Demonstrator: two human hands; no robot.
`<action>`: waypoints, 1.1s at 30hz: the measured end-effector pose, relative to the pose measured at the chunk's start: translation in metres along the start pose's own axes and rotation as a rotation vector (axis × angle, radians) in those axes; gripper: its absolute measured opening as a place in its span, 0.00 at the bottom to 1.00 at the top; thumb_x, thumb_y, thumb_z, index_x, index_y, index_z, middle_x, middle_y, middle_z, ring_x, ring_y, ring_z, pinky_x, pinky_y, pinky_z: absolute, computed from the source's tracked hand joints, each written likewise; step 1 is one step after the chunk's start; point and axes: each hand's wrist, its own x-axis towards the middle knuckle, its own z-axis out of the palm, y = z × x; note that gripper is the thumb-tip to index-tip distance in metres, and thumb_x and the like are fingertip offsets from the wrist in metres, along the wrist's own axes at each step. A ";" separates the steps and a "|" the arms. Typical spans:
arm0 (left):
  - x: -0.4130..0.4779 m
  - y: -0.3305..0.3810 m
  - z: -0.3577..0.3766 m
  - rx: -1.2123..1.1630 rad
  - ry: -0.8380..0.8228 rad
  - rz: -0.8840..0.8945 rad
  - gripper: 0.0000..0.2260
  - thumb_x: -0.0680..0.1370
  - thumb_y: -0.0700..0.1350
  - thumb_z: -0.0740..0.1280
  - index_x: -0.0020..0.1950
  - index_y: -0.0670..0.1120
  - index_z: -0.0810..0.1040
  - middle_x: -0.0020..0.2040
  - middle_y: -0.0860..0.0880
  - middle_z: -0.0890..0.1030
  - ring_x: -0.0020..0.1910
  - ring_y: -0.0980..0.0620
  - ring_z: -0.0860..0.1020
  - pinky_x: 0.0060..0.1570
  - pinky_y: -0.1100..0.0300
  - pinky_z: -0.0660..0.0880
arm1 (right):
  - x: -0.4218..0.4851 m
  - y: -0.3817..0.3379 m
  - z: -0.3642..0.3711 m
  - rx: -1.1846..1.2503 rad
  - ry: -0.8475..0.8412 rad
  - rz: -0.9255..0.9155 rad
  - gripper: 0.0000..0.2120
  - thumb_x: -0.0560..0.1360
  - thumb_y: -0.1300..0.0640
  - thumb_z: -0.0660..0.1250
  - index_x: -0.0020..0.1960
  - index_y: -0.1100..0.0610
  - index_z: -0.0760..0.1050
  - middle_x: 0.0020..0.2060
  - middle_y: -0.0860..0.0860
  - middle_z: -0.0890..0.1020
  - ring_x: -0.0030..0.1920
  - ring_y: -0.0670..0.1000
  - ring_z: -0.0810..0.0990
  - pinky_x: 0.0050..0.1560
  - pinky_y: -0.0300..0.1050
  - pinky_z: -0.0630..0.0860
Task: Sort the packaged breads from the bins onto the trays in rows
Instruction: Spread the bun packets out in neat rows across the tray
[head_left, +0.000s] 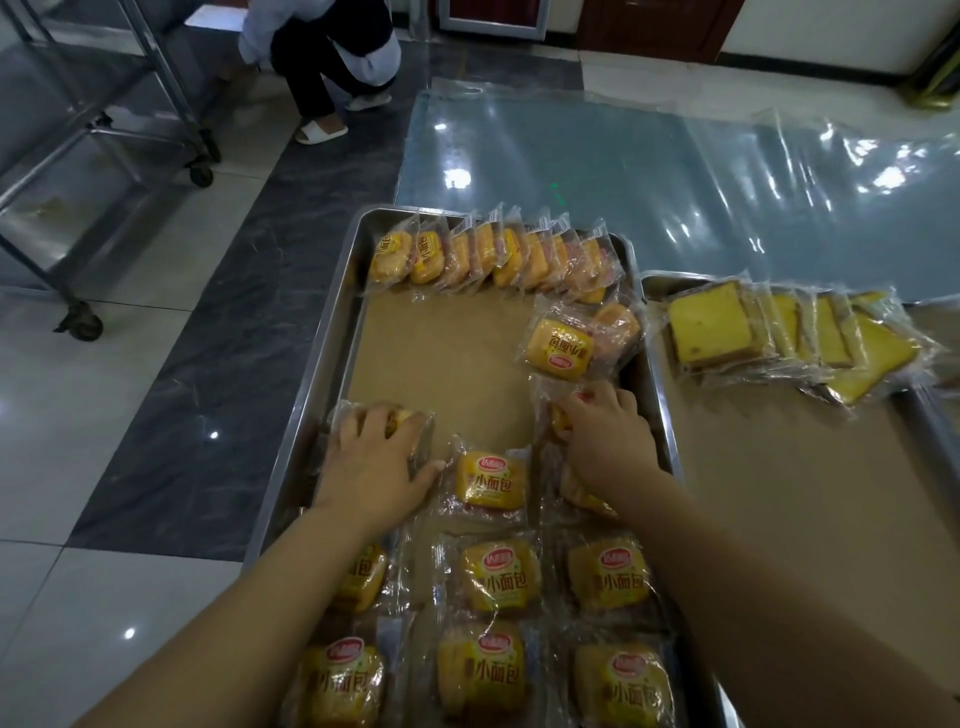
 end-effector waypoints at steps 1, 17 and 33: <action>-0.003 -0.001 0.000 0.013 0.000 0.011 0.27 0.74 0.63 0.58 0.71 0.57 0.61 0.71 0.49 0.61 0.71 0.42 0.55 0.68 0.42 0.59 | -0.002 0.002 0.000 -0.003 0.007 0.007 0.21 0.76 0.55 0.61 0.68 0.46 0.64 0.66 0.56 0.66 0.64 0.60 0.63 0.60 0.57 0.69; -0.030 0.002 -0.009 0.047 0.024 -0.023 0.18 0.78 0.58 0.56 0.66 0.58 0.68 0.68 0.51 0.66 0.64 0.45 0.65 0.59 0.45 0.68 | -0.023 0.013 -0.005 0.135 0.087 0.041 0.23 0.73 0.59 0.60 0.67 0.47 0.69 0.65 0.53 0.70 0.64 0.59 0.66 0.60 0.54 0.68; 0.120 0.100 -0.007 -0.029 -0.115 0.433 0.29 0.76 0.42 0.64 0.75 0.56 0.57 0.77 0.53 0.50 0.75 0.48 0.47 0.71 0.53 0.53 | 0.063 0.050 -0.052 0.288 0.296 0.205 0.19 0.76 0.57 0.60 0.67 0.54 0.66 0.67 0.57 0.66 0.65 0.58 0.66 0.59 0.53 0.69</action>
